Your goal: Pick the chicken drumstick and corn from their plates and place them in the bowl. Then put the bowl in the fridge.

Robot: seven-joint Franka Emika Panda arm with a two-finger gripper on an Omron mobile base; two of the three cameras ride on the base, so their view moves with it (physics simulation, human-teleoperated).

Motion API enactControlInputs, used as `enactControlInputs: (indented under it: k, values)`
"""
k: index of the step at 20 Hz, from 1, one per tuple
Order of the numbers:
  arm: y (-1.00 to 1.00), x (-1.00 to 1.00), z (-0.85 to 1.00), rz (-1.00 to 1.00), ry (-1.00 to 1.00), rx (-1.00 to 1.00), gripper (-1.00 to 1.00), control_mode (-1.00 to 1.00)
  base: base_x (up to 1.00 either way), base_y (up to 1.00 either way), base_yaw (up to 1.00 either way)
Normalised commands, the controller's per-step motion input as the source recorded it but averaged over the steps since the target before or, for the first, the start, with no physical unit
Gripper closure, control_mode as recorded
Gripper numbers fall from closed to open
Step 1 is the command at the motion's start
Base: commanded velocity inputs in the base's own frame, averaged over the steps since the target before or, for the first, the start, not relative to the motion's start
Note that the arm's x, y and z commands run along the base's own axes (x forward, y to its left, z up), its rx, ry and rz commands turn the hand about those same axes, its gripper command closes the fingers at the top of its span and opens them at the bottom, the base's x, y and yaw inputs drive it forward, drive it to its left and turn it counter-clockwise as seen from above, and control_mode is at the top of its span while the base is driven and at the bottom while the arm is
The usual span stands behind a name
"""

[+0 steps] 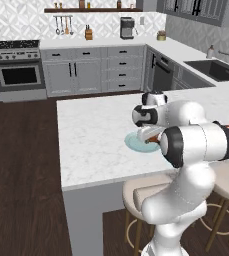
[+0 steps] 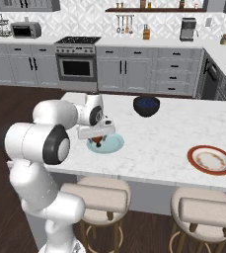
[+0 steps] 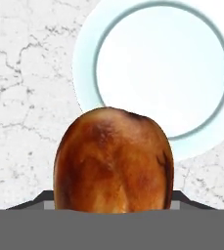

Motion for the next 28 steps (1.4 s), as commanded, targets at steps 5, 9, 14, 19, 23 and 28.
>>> enactControlInputs:
  k: [5,9,14,19,23,28]
  values:
    - [-0.05,-1.00,0.74,-0.04,0.00,0.00,1.00,-1.00,0.00,0.00,0.00]
    - [-0.13,-0.75,0.53,-0.02,-0.01,0.00,1.00,1.00,-0.25,-0.09,0.00]
    - [0.00,0.00,0.00,0.00,0.00,0.00,1.00,1.00,-0.81,-0.84,-0.05]
    - [0.00,0.00,0.00,0.00,0.00,0.00,1.00,1.00,-0.64,-1.00,0.00]
    - [0.00,0.00,0.00,0.00,0.00,0.00,1.00,1.00,-0.28,-1.00,0.00]
    - [0.00,0.00,0.00,0.00,0.00,0.00,1.00,1.00,0.18,-1.00,0.00]
